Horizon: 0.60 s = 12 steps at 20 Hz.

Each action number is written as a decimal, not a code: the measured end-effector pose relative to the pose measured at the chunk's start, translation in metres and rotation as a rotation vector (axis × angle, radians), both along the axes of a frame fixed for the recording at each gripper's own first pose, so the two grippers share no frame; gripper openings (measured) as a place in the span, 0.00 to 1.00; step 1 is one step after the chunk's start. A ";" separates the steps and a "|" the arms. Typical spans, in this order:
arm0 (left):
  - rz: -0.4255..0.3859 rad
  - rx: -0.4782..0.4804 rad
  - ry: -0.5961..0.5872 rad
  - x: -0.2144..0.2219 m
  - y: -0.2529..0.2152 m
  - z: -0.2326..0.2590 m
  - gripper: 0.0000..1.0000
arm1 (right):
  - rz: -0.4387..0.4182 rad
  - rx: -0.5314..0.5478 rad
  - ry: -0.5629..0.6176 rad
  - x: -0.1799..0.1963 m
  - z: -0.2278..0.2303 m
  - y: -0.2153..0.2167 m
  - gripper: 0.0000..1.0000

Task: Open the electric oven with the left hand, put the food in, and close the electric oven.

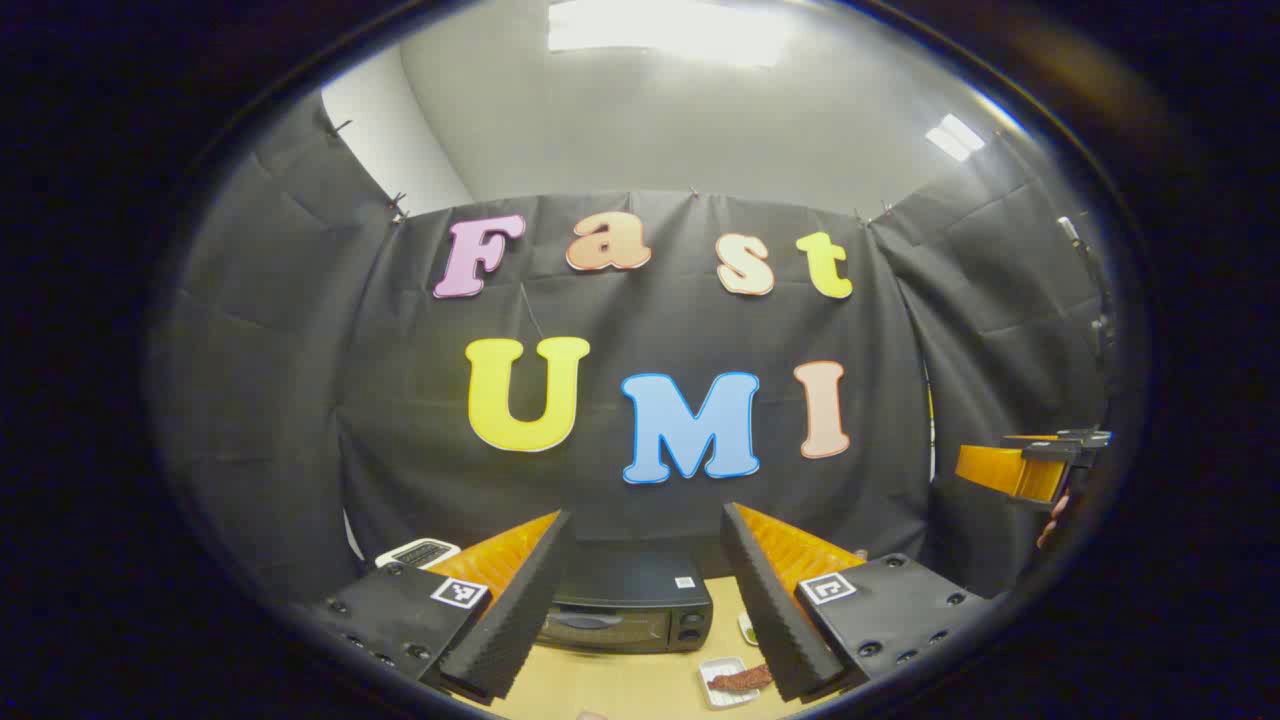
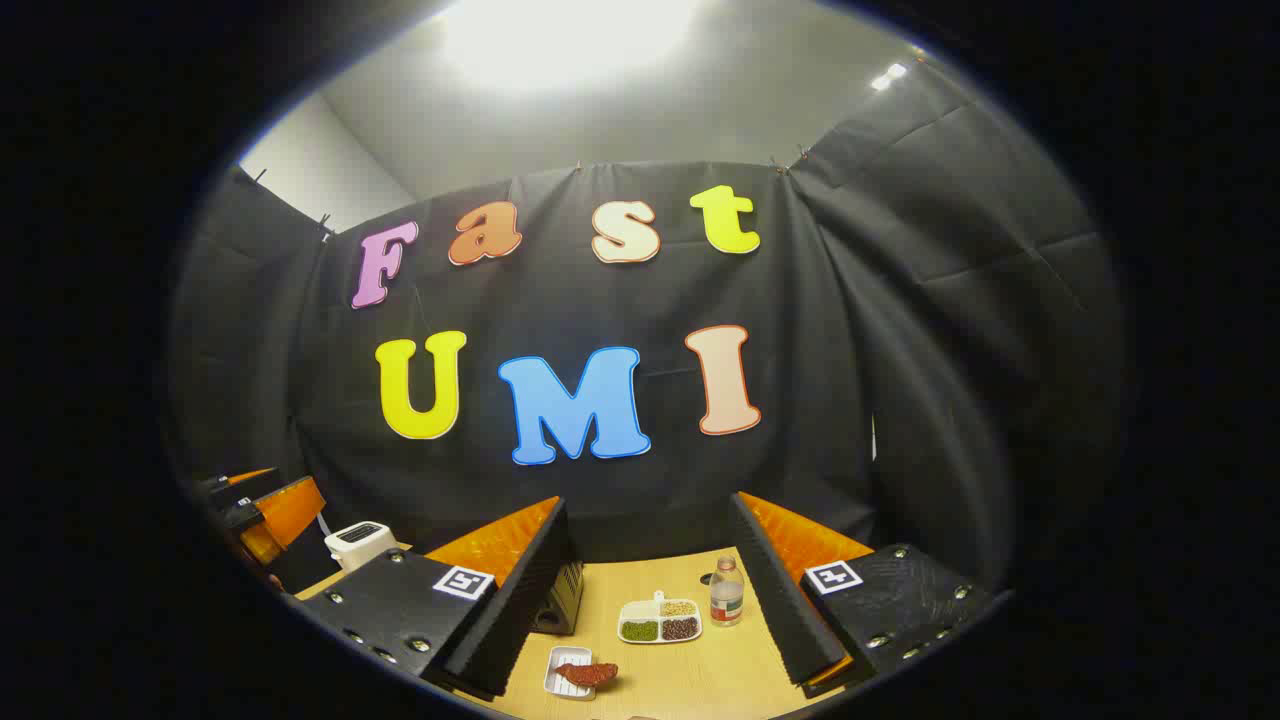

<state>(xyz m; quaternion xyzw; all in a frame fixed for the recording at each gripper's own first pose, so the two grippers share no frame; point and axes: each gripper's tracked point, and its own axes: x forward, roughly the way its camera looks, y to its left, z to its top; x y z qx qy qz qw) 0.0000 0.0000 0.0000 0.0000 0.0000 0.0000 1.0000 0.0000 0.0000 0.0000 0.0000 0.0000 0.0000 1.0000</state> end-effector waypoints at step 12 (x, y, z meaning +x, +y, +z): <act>0.060 0.014 0.008 0.014 -0.003 -0.005 0.99 | 0.066 -0.016 0.005 0.026 -0.007 0.003 0.98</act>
